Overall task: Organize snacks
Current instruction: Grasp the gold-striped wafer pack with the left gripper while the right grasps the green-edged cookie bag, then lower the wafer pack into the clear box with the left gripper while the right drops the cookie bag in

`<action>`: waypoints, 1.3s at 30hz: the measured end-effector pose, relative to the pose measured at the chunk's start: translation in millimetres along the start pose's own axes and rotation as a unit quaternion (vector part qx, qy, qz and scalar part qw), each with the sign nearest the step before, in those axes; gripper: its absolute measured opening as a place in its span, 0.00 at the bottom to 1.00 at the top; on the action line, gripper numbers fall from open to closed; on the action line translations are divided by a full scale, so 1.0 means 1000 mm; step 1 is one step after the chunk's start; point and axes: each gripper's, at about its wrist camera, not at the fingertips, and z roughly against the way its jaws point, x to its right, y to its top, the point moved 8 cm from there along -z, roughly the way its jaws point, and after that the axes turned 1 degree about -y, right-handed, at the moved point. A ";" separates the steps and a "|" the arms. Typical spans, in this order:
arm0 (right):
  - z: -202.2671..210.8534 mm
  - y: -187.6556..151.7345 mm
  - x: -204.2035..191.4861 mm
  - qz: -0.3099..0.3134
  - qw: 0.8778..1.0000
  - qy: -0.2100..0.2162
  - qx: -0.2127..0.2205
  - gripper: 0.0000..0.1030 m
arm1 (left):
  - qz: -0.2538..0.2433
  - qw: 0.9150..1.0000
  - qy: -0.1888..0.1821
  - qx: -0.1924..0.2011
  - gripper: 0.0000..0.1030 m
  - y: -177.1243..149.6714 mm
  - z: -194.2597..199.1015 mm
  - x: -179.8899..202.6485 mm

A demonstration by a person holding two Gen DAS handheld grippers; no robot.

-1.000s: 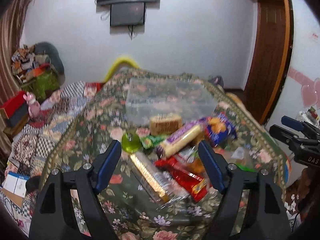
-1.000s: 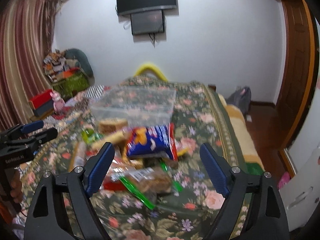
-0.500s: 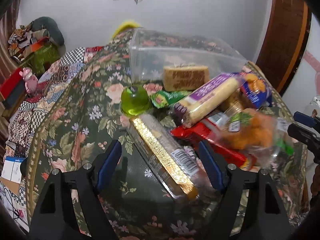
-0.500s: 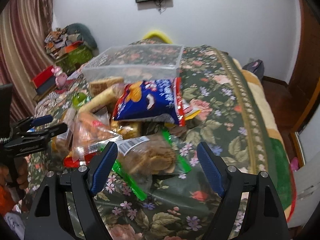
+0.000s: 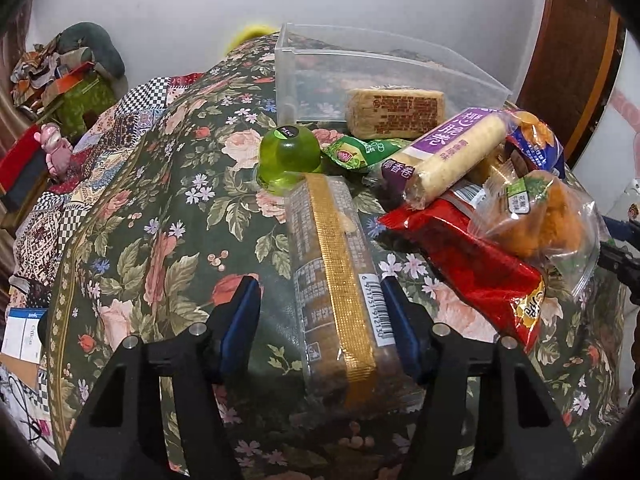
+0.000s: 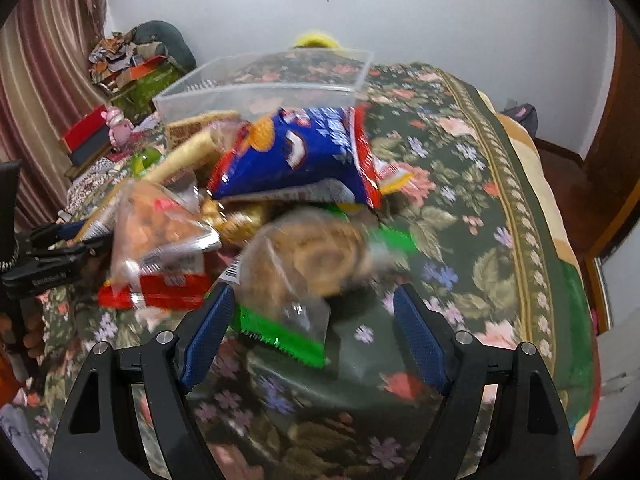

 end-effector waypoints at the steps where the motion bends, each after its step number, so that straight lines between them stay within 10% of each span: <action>1: 0.003 -0.001 0.003 -0.004 1.000 0.000 -0.003 0.77 | -0.001 1.000 0.003 -0.001 0.60 0.001 -0.002 0.000; 13: 0.008 0.029 0.013 -0.075 0.997 0.015 0.024 0.77 | -0.012 1.000 0.013 0.010 0.38 0.009 -0.010 0.005; 25: -0.019 0.015 0.015 -0.108 0.994 0.026 -0.018 0.59 | -0.008 1.000 -0.006 0.021 0.35 0.006 0.011 0.008; 39: 0.028 0.031 0.013 -0.080 0.996 0.006 0.032 0.54 | -0.002 0.998 -0.010 0.070 0.35 0.033 0.061 0.012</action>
